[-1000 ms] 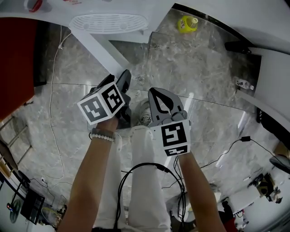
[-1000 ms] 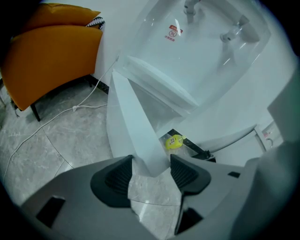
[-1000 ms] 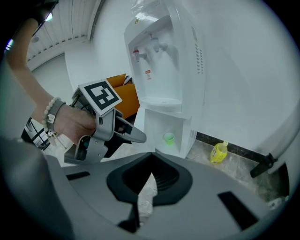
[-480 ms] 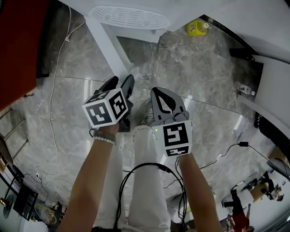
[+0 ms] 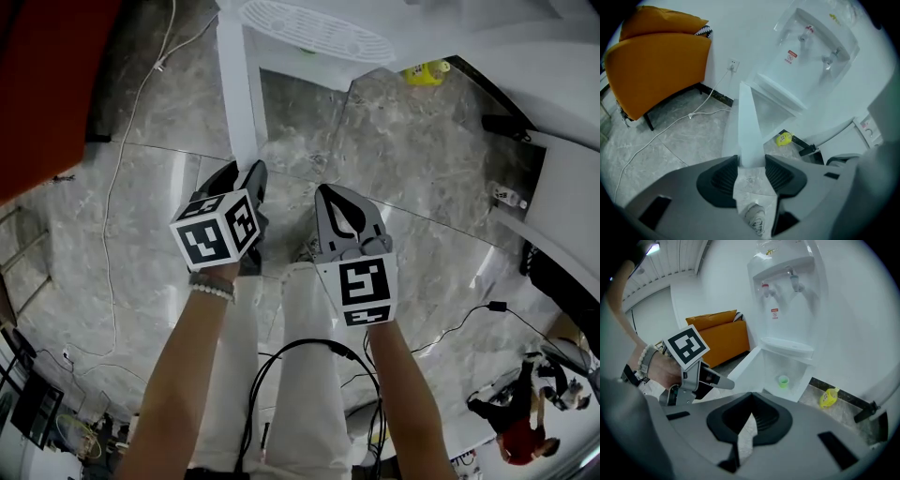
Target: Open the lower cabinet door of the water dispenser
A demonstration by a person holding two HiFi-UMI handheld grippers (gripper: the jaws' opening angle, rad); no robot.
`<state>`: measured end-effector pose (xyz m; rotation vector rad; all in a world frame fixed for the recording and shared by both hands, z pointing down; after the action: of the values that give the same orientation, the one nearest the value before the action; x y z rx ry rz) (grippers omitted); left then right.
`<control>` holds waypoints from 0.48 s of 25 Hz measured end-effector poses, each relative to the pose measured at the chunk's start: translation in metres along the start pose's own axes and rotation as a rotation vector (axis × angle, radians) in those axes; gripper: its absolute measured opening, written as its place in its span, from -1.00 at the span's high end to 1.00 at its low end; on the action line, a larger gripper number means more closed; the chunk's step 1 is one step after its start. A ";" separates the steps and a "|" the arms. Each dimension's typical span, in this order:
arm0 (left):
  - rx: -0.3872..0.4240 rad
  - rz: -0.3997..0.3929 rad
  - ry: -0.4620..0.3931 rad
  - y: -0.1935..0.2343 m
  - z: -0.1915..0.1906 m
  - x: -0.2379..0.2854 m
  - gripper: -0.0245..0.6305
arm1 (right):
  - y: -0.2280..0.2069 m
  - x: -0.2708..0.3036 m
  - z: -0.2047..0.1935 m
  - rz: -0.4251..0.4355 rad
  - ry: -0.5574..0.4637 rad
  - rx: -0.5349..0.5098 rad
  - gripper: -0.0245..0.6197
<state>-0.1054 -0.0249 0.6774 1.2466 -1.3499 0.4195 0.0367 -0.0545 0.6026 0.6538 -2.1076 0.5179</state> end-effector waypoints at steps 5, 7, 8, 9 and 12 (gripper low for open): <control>0.060 0.066 -0.031 0.030 0.003 -0.017 0.35 | 0.023 0.002 0.002 0.010 0.013 -0.008 0.91; 0.092 0.082 -0.040 0.041 0.006 -0.022 0.36 | 0.033 0.004 0.002 0.020 0.023 -0.017 0.91; 0.108 0.089 -0.044 0.046 0.007 -0.025 0.36 | 0.038 0.005 0.002 0.023 0.028 -0.024 0.91; 0.122 0.096 -0.048 0.051 0.009 -0.027 0.36 | 0.042 0.006 0.002 0.026 0.033 -0.031 0.91; 0.153 0.119 -0.064 0.067 0.014 -0.034 0.37 | 0.051 0.010 0.004 0.030 0.044 -0.043 0.91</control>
<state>-0.1773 0.0012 0.6726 1.3179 -1.4734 0.5794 -0.0020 -0.0193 0.6020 0.5827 -2.0845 0.4977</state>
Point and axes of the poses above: the fingertips, and each gripper's own axes: x forward along the fingers, y to its left, z out of its top, the point moved 3 cm from there along -x, backward along the fingers, and after that the axes turned 11 degrees about y, right-handed, at the moved point
